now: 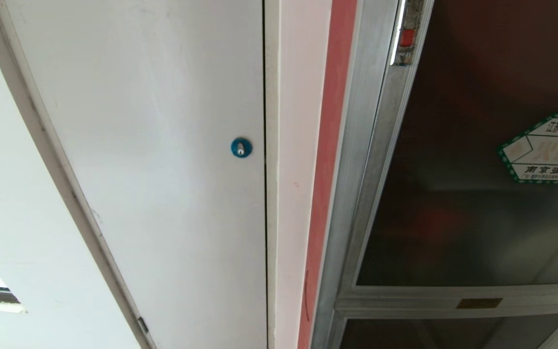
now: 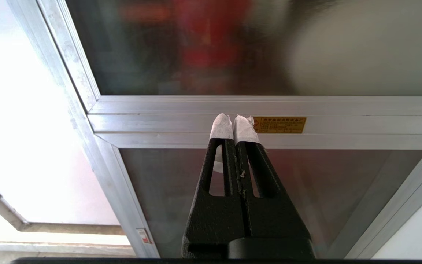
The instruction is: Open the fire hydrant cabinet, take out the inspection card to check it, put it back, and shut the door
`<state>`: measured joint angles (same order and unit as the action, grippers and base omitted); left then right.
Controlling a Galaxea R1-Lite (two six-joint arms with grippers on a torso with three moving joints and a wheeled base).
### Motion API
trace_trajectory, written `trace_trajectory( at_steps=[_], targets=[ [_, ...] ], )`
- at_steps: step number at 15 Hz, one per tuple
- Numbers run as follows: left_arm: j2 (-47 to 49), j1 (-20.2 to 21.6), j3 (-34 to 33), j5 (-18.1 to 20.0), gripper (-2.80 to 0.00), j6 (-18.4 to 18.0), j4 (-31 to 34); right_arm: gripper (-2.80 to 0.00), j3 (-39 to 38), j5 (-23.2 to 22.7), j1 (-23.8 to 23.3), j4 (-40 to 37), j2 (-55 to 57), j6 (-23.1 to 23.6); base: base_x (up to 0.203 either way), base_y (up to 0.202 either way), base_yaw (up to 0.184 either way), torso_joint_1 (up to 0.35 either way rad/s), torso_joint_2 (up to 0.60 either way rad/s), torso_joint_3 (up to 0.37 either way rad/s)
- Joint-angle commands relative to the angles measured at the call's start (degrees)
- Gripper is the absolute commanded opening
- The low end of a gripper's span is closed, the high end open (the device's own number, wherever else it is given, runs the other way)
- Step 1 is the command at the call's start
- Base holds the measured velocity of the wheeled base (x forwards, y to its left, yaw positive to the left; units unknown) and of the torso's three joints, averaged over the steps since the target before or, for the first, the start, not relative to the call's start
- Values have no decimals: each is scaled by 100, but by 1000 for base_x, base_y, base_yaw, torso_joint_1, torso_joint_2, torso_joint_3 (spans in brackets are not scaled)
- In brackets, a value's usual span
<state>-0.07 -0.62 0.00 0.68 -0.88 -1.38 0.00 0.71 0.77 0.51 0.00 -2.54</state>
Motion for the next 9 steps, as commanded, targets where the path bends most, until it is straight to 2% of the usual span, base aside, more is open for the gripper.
trace_trajectory(
  at_steps=[1, 9],
  targets=[
    [7, 1, -79, 2, -280, 0, -3, -280, -18, 0, 2, 2, 9, -10, 0, 0, 0, 0, 0, 0],
    [7, 1, -79, 2, -280, 0, -3, -280, -18, 8, 2, 10, 9, -63, 0, 0, 0, 0, 0, 0]
  ],
)
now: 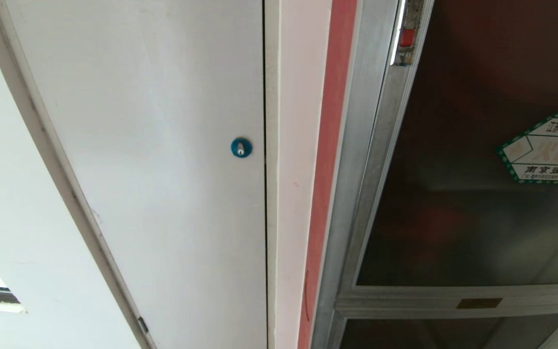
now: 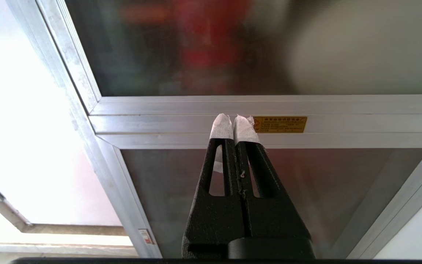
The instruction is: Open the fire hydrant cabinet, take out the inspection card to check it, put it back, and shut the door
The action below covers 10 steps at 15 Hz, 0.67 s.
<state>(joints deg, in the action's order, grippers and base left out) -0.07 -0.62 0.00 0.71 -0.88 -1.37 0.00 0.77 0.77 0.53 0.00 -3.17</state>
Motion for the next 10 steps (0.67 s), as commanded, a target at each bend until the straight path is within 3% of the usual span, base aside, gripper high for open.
trace_trajectory(
  at_steps=[1, 10],
  targets=[
    [7, 1, -79, 0, -280, 0, -3, -280, -18, 2, 2, 8, 9, 1, 0, 0, 0, 0, 0, 0],
    [7, 1, -71, 0, -280, 0, -3, -280, 182, 7, 2, -12, 9, 0, 0, 0, 0, 0, 0, 0]
  ],
)
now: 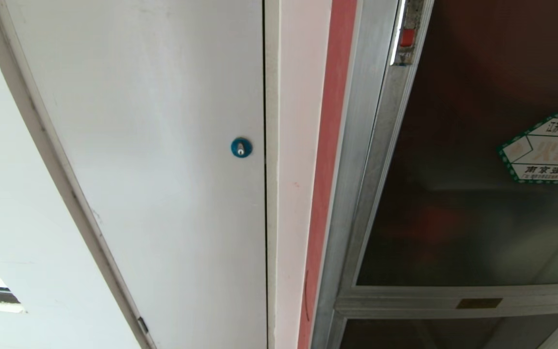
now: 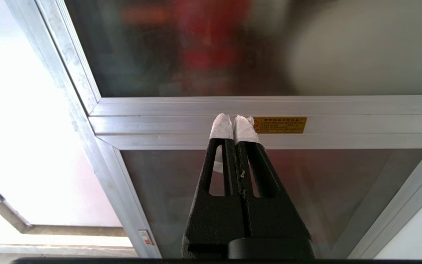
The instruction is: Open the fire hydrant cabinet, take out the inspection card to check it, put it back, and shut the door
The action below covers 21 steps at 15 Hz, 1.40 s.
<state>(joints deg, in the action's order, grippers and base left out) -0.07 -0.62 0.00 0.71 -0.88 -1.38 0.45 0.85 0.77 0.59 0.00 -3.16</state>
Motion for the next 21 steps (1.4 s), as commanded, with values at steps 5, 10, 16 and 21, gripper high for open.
trace_trajectory(
  at_steps=[5, 10, 16, 21],
  targets=[
    [7, 1, -79, 0, -280, 0, -3, -280, 710, -178, 2, -55, 459, 6, 0, 0, 0, 0, 0, 0],
    [7, 1, -79, 0, -280, 0, -3, -280, 1584, -524, 14, -11, 1405, -37, 0, 0, 0, 0, 0, 0],
    [7, 1, -79, 0, -280, 0, -3, -280, 3258, -1901, 20, -38, 3092, -917, 0, 0, 0, 0, 0, 0],
    [7, 1, -79, 0, -280, 0, -3, -280, 4051, -3921, 22, -38, 4128, -1143, 0, 0, 0, 0, 0, 0]
  ],
)
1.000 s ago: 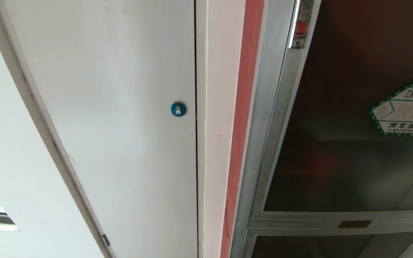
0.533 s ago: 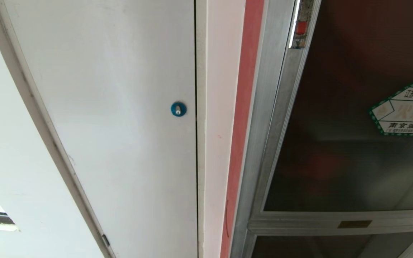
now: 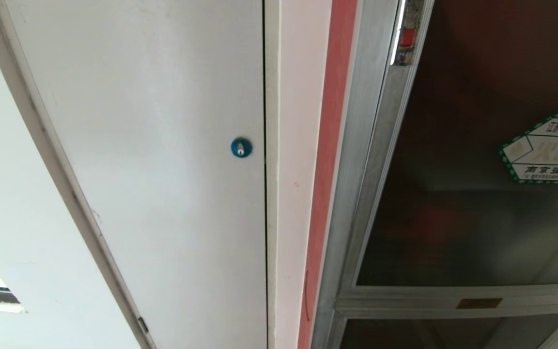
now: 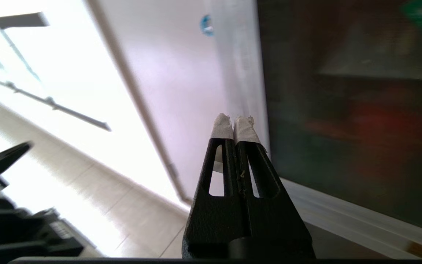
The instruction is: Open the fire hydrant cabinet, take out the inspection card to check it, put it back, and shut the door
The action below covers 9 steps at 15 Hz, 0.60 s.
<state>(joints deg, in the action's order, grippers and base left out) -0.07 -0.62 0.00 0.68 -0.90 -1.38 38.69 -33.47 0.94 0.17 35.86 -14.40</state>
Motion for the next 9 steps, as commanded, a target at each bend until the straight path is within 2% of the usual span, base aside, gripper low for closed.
trace_trajectory(
  at_steps=[1, 3, 5, 7, 9],
  targets=[
    [7, 1, -79, 2, -280, 2, -3, -280, 456, -796, 13, 2, 759, -39, 0, 0, 0, 0, 0, 0],
    [7, 1, -79, 2, -280, 2, -3, -280, 994, -1195, 57, -16, 1286, -69, 0, 0, 0, 0, 0, 0],
    [7, 1, -79, 2, -280, 2, -3, -280, 1672, -1336, 288, -178, 1836, -77, 0, 0, 0, 0, 0, 0],
    [7, 1, -79, 2, -280, 2, -3, -280, 2314, -1350, 632, -429, 2416, -80, 0, 0, 0, 0, 0, 0],
    [7, 1, -79, 2, -280, 2, -3, -280, 2821, -1053, 1165, -509, 2898, -78, 0, 0, 0, 0, 0, 0]
  ],
)
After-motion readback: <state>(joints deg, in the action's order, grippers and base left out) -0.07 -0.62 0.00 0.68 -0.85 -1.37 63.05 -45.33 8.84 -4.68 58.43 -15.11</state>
